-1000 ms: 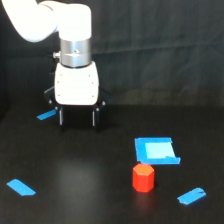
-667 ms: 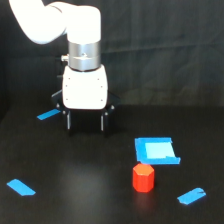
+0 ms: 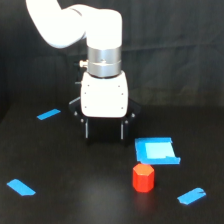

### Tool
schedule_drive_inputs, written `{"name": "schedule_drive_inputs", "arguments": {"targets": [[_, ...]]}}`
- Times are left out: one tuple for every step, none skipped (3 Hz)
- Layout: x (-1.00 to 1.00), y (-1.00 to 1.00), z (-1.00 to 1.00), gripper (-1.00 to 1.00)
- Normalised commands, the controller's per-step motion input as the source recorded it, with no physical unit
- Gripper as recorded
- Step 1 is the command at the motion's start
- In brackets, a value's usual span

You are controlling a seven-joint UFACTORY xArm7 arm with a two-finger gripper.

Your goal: Pick up the red object from the table

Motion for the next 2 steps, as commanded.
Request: {"name": "schedule_drive_inputs", "arguments": {"targets": [[0.87,-0.6,-0.25,1.0],[0.63,-0.78,-0.15,0.96]]}}
